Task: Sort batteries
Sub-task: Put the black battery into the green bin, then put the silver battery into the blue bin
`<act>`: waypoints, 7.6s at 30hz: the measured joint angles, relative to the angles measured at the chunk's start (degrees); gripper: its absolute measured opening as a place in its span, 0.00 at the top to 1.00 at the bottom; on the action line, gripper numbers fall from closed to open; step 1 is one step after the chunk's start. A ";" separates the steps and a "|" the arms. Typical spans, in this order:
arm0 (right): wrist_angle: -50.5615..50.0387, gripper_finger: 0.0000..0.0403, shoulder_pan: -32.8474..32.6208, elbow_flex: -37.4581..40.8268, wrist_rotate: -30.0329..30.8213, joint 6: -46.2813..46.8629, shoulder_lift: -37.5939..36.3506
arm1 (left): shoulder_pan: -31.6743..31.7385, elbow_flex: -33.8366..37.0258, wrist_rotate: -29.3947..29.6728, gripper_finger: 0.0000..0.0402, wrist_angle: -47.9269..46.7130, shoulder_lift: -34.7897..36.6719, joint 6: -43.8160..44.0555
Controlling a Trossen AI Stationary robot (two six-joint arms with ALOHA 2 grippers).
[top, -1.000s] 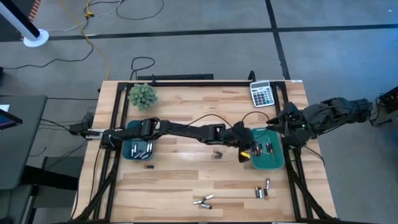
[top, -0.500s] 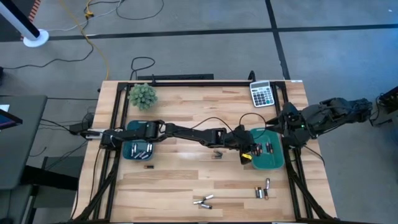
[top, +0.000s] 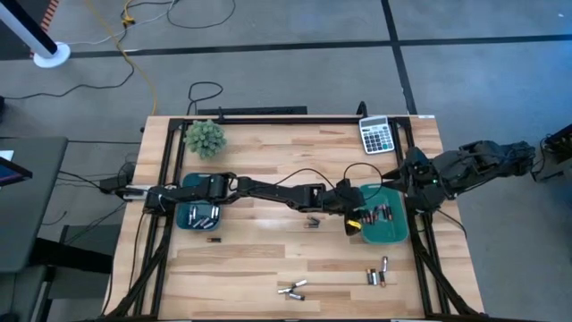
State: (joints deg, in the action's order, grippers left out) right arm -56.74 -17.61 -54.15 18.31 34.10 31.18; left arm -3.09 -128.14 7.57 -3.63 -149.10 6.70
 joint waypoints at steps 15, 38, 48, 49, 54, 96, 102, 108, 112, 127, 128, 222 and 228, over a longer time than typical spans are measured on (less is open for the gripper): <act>-1.70 0.64 0.00 0.02 -0.04 4.93 0.06 | -0.14 0.00 0.69 0.69 -30.39 18.09 3.15; 24.66 0.64 0.29 5.75 -1.17 -1.61 35.12 | -15.20 17.89 15.77 0.69 -48.09 33.84 19.45; 28.28 0.64 6.42 0.21 -9.20 -0.65 52.73 | -24.81 51.95 25.78 0.69 -27.42 54.87 34.92; 28.36 0.64 7.22 -0.93 -9.72 -0.61 54.51 | -25.71 55.21 26.28 0.69 -25.44 56.53 36.13; 24.25 0.64 10.89 -7.40 -12.02 1.30 63.09 | -29.80 68.01 30.12 0.69 -13.68 64.50 39.73; 17.27 0.70 12.99 -16.36 -16.64 -4.34 81.44 | -35.36 80.74 34.98 0.69 -9.95 74.52 42.66; 16.94 0.96 14.05 -16.33 -17.09 -5.59 79.29 | -35.36 80.74 34.98 0.69 -10.00 74.52 36.31; 11.36 0.96 14.00 -16.50 -16.72 -7.62 68.76 | -34.70 80.74 34.96 0.69 -9.83 74.52 26.00; 7.52 0.96 11.68 -12.90 -14.47 -6.09 58.93 | -33.19 80.70 30.64 0.69 -9.18 74.52 28.17; -9.37 0.97 4.30 3.16 -12.32 17.79 35.13 | -24.27 80.67 21.68 0.69 -7.87 74.01 29.36; -9.61 0.97 4.29 4.57 -12.47 18.60 35.10 | -23.78 80.67 20.81 0.69 -7.73 74.01 29.51; 5.06 0.54 -7.13 21.00 -19.12 40.45 20.55 | -32.06 10.59 2.75 0.70 -52.75 8.81 39.67; 5.08 0.54 -7.13 21.00 -19.12 40.47 20.55 | -32.20 12.50 2.34 0.87 -52.93 8.79 39.10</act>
State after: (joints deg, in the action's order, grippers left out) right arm -51.66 -24.73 -33.15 -0.82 74.56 51.72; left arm -35.29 -115.63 9.91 -56.55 -140.31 45.80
